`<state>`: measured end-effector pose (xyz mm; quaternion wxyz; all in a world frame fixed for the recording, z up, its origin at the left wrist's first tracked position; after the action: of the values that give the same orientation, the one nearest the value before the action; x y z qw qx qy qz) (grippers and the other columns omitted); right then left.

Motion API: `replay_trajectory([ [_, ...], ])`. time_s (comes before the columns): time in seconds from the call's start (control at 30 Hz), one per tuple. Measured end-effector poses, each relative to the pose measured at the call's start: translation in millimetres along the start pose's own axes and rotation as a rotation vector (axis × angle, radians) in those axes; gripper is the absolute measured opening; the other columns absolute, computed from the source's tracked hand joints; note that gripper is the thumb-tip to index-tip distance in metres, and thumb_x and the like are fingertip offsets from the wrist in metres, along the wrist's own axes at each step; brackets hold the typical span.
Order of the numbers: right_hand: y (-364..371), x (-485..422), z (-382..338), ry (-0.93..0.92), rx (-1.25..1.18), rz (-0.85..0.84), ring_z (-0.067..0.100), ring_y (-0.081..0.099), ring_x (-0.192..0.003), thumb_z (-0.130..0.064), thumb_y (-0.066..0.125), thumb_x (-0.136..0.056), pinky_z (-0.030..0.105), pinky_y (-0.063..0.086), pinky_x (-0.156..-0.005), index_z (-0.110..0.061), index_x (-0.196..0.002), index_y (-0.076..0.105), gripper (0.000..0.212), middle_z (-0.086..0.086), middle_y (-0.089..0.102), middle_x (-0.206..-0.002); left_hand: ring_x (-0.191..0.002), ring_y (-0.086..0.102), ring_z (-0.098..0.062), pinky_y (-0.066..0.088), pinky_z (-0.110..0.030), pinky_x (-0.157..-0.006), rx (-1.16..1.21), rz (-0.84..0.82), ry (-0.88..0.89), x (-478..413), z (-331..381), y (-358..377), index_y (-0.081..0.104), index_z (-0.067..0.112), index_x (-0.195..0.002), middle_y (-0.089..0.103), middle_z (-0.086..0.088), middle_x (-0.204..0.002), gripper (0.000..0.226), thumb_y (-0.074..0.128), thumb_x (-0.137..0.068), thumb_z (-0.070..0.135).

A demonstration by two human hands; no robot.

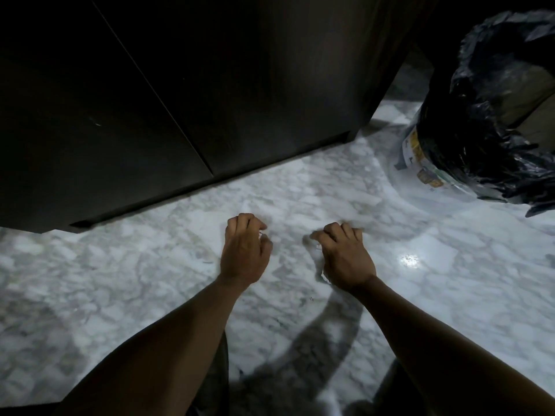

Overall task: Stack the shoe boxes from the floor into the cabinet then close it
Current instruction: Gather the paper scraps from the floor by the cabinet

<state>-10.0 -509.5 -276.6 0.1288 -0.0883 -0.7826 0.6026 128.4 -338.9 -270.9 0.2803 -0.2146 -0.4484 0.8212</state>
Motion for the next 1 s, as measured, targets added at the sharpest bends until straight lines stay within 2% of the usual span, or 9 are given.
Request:
replay_trajectory([
  [0.07,-2.6,-0.7,-1.1,-0.014,0.000,0.020,0.029,0.051,-0.092,-0.017,0.067,-0.064,0.039,0.034,-0.080,-0.018,-0.109,0.061,0.046,0.001,0.055,-0.105,-0.117,0.047,-0.027,0.046,-0.040,-0.097,-0.029,-0.063,0.101,13.6,-2.2,0.1,0.060,0.006,-0.118,0.053,-0.010,-0.124,0.053,0.049,-0.093,0.051],
  [0.13,-4.2,0.5,0.6,-0.054,-0.046,0.070,0.028,0.051,-0.093,-0.029,0.048,-0.092,0.040,0.034,-0.082,-0.017,-0.105,0.059,0.021,0.002,0.052,-0.104,-0.135,0.040,-0.031,0.039,-0.040,-0.110,-0.144,-0.149,0.151,26.3,-6.4,7.2,0.052,0.002,-0.134,0.046,-0.015,-0.140,0.084,0.049,-0.088,0.072],
  [0.23,-8.9,-2.0,4.8,-0.054,-0.170,0.009,0.023,0.046,-0.097,-0.064,0.030,-0.093,0.040,0.033,-0.084,-0.018,-0.106,0.057,0.055,0.000,0.048,-0.106,-0.141,0.035,-0.030,0.036,-0.040,-0.114,-0.196,-0.152,0.122,28.3,-7.6,11.8,0.049,0.005,-0.139,0.043,-0.014,-0.146,0.088,0.050,-0.087,0.076],
  [0.33,-14.8,0.9,11.1,-0.178,-0.217,-0.100,0.020,0.043,-0.107,-0.090,0.042,-0.071,0.043,0.036,-0.092,-0.021,-0.119,0.055,0.085,-0.001,0.047,-0.116,-0.131,0.043,-0.029,0.041,-0.039,-0.106,-0.156,-0.082,0.140,28.2,-6.5,9.7,0.055,0.009,-0.131,0.049,-0.011,-0.138,0.066,0.054,-0.094,0.062],
  [0.43,-15.5,9.4,14.9,-0.355,-0.023,-0.100,0.025,0.045,-0.115,-0.099,0.047,-0.056,0.043,0.037,-0.096,-0.021,-0.130,0.055,0.108,0.007,0.052,-0.130,-0.115,0.049,-0.028,0.042,-0.038,-0.097,-0.148,-0.041,0.169,30.1,-4.4,7.8,0.061,0.012,-0.120,0.055,-0.006,-0.123,0.050,0.057,-0.094,0.055],
  [0.63,-1.0,13.4,3.9,-0.206,-0.001,0.074,0.026,0.049,-0.099,-0.070,0.050,-0.089,0.041,0.038,-0.085,-0.024,-0.110,0.060,0.050,0.005,0.056,-0.116,-0.092,0.049,-0.024,0.041,-0.038,-0.078,-0.171,-0.045,0.189,30.6,-6.3,10.3,0.061,0.018,-0.094,0.058,0.000,-0.098,0.040,0.058,-0.093,0.058],
  [0.77,6.5,13.0,-1.2,-0.104,-0.054,0.161,0.027,0.050,-0.087,-0.036,0.057,-0.095,0.037,0.030,-0.076,-0.020,-0.095,0.056,0.016,0.001,0.054,-0.097,-0.077,0.048,-0.024,0.039,-0.037,-0.071,-0.149,-0.034,0.245,29.5,-5.5,12.2,0.055,0.017,-0.078,0.056,0.001,-0.079,0.040,0.054,-0.097,0.052],
  [0.87,10.2,13.5,1.1,-0.055,-0.062,0.193,0.025,0.051,-0.083,-0.031,0.055,-0.096,0.035,0.030,-0.075,-0.018,-0.092,0.058,0.014,0.000,0.056,-0.091,-0.069,0.049,-0.023,0.040,-0.036,-0.066,-0.109,0.000,0.251,29.1,-6.1,11.9,0.053,0.017,-0.069,0.055,0.002,-0.069,0.043,0.057,-0.097,0.049],
  [1.0,5.8,15.6,-1.5,0.052,-0.161,0.185,0.024,0.055,-0.080,-0.037,0.041,-0.097,0.031,0.027,-0.075,-0.016,-0.090,0.063,0.032,0.003,0.062,-0.086,-0.059,0.051,-0.017,0.039,-0.030,-0.055,-0.038,0.017,0.124,16.9,0.7,5.0,0.054,0.018,-0.062,0.055,0.004,-0.061,0.043,0.067,-0.091,0.047],
])
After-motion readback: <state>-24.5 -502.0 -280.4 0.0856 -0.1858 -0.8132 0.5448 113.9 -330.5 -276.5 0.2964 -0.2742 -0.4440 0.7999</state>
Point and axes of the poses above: each hand's wrist, its own x-axis away from the middle knuckle, its own y-axis out of the palm, z = x × y, the point moved 4 cm from there along -x, towards the middle knuckle
